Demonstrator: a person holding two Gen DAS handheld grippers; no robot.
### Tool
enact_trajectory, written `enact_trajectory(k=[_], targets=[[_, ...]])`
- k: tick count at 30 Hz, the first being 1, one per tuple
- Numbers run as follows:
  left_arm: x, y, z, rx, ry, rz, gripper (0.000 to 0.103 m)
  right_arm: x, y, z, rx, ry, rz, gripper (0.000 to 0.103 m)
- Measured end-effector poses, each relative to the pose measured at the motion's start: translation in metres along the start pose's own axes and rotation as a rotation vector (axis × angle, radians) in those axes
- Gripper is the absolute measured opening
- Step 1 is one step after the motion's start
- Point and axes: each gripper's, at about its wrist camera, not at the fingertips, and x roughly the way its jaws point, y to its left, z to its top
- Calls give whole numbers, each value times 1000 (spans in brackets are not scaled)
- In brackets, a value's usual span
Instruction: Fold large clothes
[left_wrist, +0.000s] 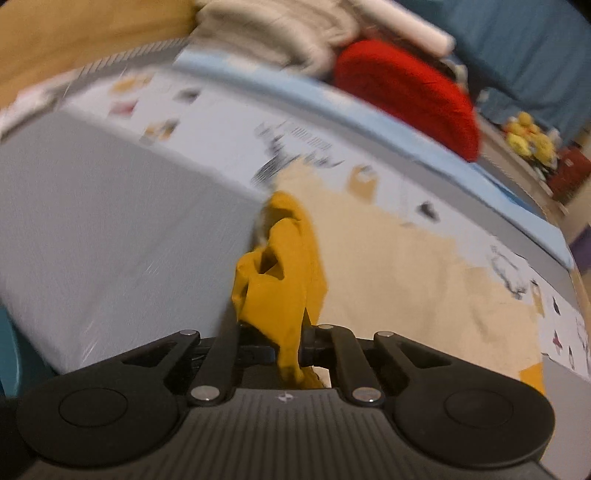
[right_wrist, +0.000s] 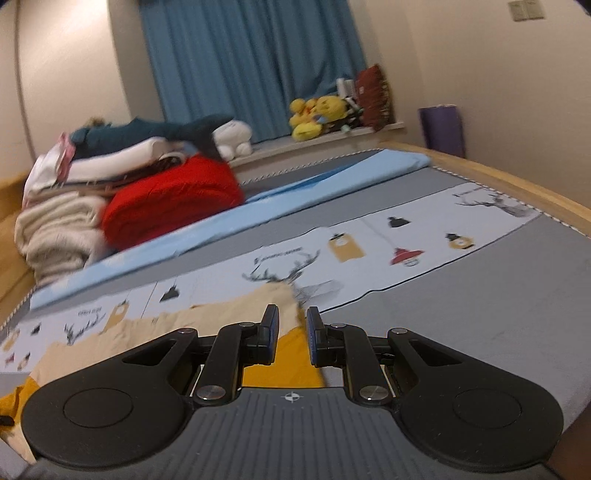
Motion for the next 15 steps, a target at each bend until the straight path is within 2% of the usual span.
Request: enact_trajectory(k=[4, 7, 11, 15], targets=[[-29, -101, 2, 181, -81, -44, 8, -8, -25, 6, 40, -25, -1, 16], [-46, -186, -19, 336, -120, -99, 8, -12, -40, 10, 72, -42, -3, 16], [-54, -289, -77, 516, -129, -178, 7, -14, -58, 14, 105, -57, -13, 16], [-43, -364, -165, 681, -77, -266, 7, -18, -79, 15, 132, -66, -39, 16]])
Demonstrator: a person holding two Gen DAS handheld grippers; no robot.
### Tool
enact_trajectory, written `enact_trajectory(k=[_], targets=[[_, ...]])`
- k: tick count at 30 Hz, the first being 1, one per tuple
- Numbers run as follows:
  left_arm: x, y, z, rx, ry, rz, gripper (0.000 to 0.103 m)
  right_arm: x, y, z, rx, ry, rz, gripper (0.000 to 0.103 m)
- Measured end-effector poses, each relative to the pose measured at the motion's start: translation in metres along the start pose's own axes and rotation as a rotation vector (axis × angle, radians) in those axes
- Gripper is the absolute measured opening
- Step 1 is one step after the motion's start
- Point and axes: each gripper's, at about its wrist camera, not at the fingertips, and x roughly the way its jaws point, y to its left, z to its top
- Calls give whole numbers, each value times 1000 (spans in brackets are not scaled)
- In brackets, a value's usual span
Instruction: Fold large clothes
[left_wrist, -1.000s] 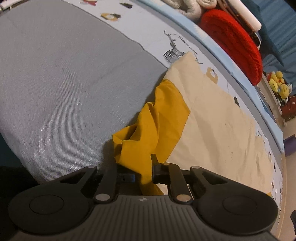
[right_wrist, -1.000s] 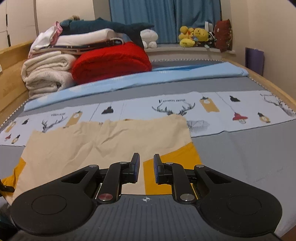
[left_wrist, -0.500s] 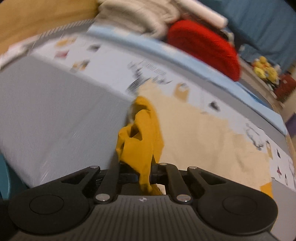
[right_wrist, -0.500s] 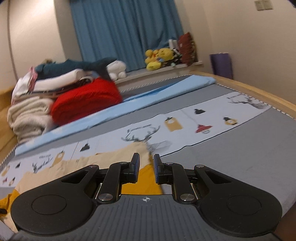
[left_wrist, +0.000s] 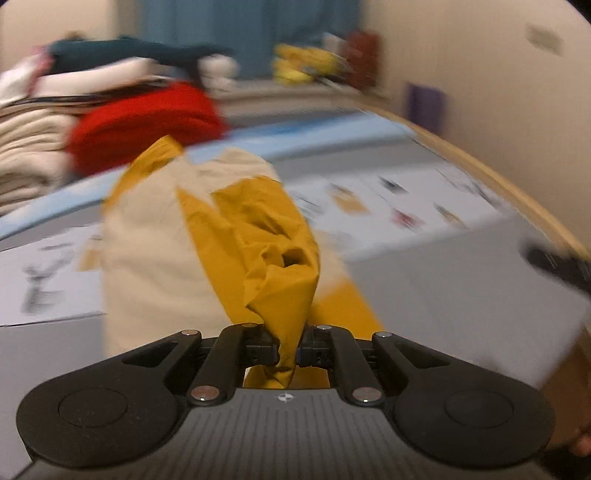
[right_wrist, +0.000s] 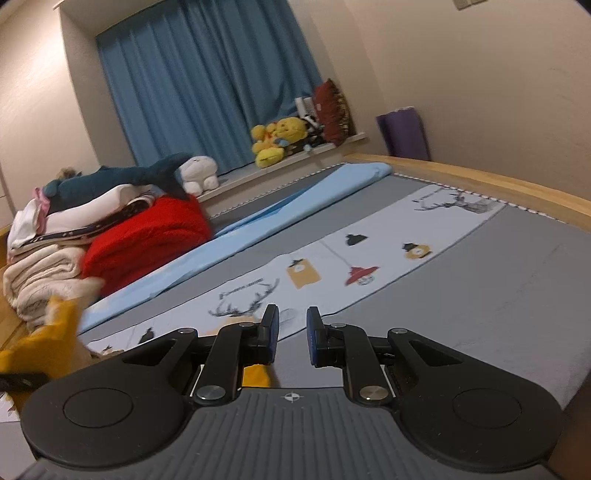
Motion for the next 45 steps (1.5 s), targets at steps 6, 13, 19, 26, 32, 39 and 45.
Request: enact_trajectory(k=[6, 13, 19, 26, 32, 39, 45], targets=[[72, -70, -59, 138, 263, -275, 37, 2, -30, 2, 71, 34, -30, 23], [17, 30, -64, -9, 164, -494, 50, 23, -15, -12, 86, 210, 130, 45], [-8, 120, -78, -109, 140, -282, 50, 50, 18, -32, 13, 424, 214, 48], [-52, 172, -68, -196, 106, -144, 50, 67, 42, -57, -87, 562, 122, 47], [-74, 193, -70, -100, 71, -166, 50, 60, 51, -67, -115, 551, 82, 7], [-35, 184, -63, -51, 91, -254, 50, 2, 39, -35, -80, 211, 223, 2], [34, 151, -47, 67, 243, -357, 50, 47, 5, -56, -46, 414, -4, 2]])
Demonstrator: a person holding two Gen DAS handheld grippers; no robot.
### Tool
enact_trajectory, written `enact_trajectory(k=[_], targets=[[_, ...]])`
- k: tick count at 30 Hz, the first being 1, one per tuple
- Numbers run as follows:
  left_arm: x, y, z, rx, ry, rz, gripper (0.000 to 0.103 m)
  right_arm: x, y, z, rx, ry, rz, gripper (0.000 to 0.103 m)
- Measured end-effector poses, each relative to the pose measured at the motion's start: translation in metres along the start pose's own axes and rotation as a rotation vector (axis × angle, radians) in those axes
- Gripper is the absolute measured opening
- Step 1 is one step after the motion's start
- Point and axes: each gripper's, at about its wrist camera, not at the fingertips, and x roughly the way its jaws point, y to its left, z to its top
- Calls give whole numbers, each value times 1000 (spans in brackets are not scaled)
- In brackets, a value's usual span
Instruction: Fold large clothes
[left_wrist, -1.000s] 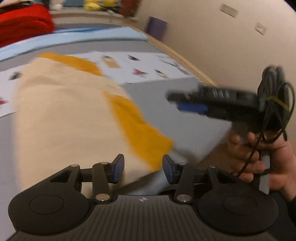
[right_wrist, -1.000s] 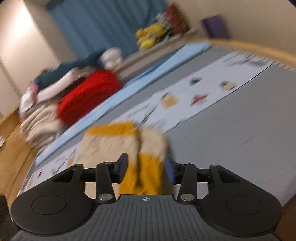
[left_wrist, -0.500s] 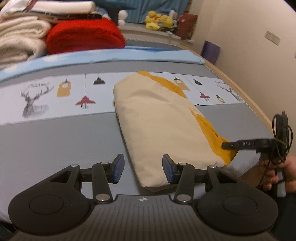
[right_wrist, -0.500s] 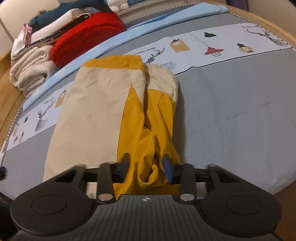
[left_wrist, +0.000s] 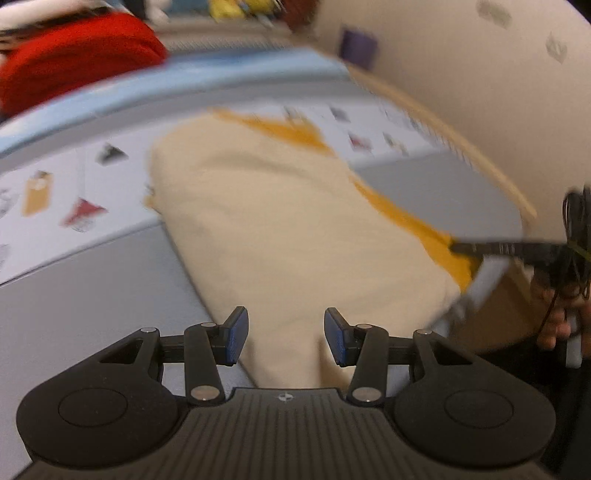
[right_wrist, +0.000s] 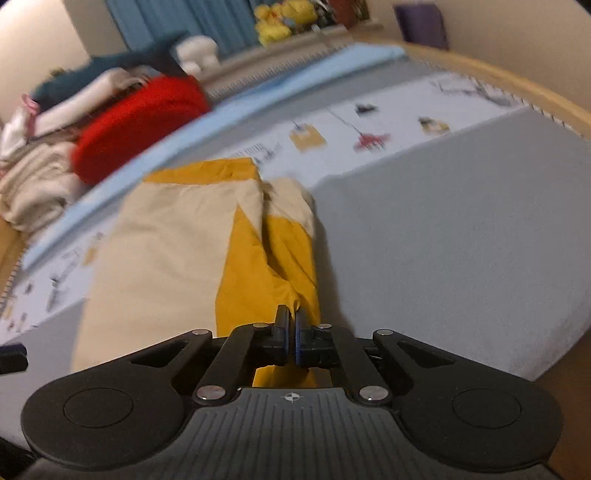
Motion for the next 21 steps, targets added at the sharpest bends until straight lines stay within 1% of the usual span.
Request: enact_trajectory(k=[1, 3, 5, 8, 9, 11, 13, 14, 16, 17, 21], targets=[[13, 0, -1, 14, 50, -14, 50, 4, 0, 0, -17, 9, -9, 2], [41, 2, -12, 53, 116, 8, 54, 10, 4, -2, -62, 32, -33, 2], [66, 8, -24, 29, 206, 20, 56, 20, 6, -7, -93, 88, -73, 2], [69, 15, -23, 0, 198, -11, 59, 49, 4, -15, -111, 196, -112, 1], [68, 17, -24, -10, 198, -18, 59, 55, 5, -16, -130, 212, -132, 1], [61, 21, -25, -19, 191, -58, 59, 64, 9, -21, -165, 241, -158, 1], [48, 29, -24, -53, 154, -110, 55, 69, 13, -22, -177, 250, -170, 1], [47, 34, -25, -64, 157, -114, 51, 70, 14, -22, -182, 251, -176, 1], [57, 36, -34, -37, 206, -77, 52, 72, 16, -20, -182, 253, -186, 1], [59, 34, -33, -34, 213, -77, 52, 71, 17, -21, -182, 254, -188, 1], [55, 36, -33, -46, 204, -86, 52, 76, 22, -21, -209, 264, -209, 1]])
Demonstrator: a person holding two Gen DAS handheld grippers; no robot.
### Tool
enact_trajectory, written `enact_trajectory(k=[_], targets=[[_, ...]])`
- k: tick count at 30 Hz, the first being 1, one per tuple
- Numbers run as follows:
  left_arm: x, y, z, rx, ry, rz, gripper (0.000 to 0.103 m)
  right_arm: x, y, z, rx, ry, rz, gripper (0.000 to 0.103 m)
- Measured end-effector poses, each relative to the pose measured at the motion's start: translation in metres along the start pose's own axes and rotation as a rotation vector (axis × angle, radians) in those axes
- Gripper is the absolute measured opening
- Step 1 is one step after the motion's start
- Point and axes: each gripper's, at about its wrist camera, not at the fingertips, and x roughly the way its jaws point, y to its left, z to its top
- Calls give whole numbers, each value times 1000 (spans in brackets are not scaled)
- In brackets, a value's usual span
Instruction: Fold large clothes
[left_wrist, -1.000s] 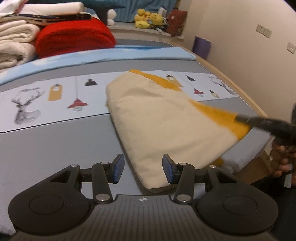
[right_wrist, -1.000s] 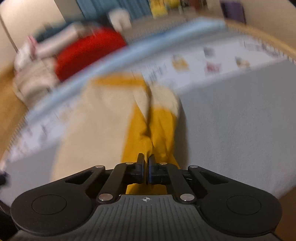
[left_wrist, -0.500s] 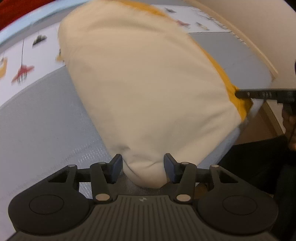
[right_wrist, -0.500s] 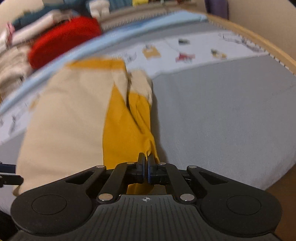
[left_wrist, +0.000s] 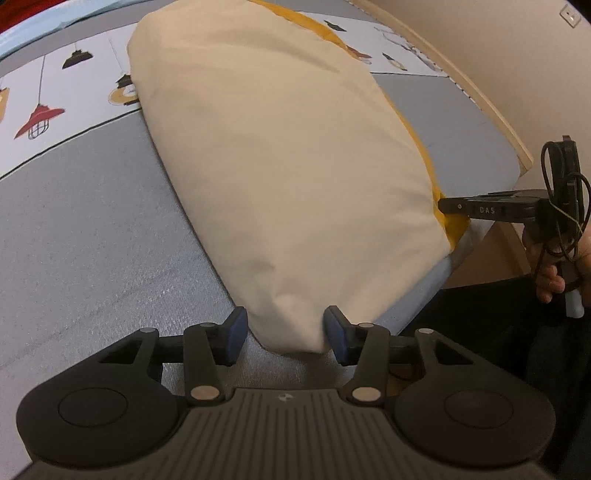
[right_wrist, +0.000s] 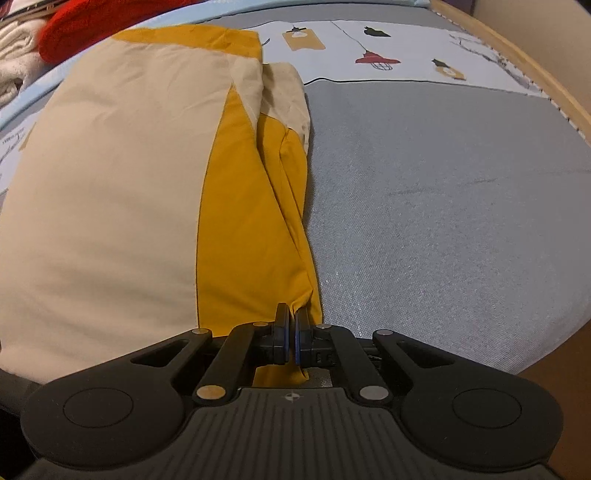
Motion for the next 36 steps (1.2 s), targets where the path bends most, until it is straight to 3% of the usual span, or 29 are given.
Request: enact_trajectory(k=[6, 14, 15, 19, 21, 22, 23, 24, 28, 33, 36], targets=[[-9, 4, 5, -37, -29, -16, 52, -2, 2, 0, -8, 8, -40, 1], [-23, 41, 22, -253, -129, -8, 52, -5, -8, -5, 41, 36, -119, 0], [-24, 46, 24, -289, -145, -11, 53, -10, -13, -3, 73, 10, -97, 0], [-27, 63, 36, -408, -195, -21, 54, -59, -27, 9, 166, -277, -8, 2], [-26, 71, 42, -477, -212, -30, 57, -75, -29, 15, 178, -367, 52, 17], [-25, 76, 45, -511, -219, -38, 58, -79, -28, 19, 172, -384, 88, 38], [-25, 80, 46, -540, -225, -46, 60, -79, -27, 23, 160, -380, 123, 54], [-24, 84, 49, -570, -231, -56, 62, -77, -25, 28, 142, -365, 154, 55], [-15, 92, 57, -623, -230, -65, 65, -49, -13, 43, 87, -245, 209, 57], [3, 95, 63, -652, -208, -61, 70, 1, -19, 47, 201, -53, 176, 57], [11, 97, 65, -671, -214, -64, 76, 12, -24, 52, 242, -20, 190, 57]])
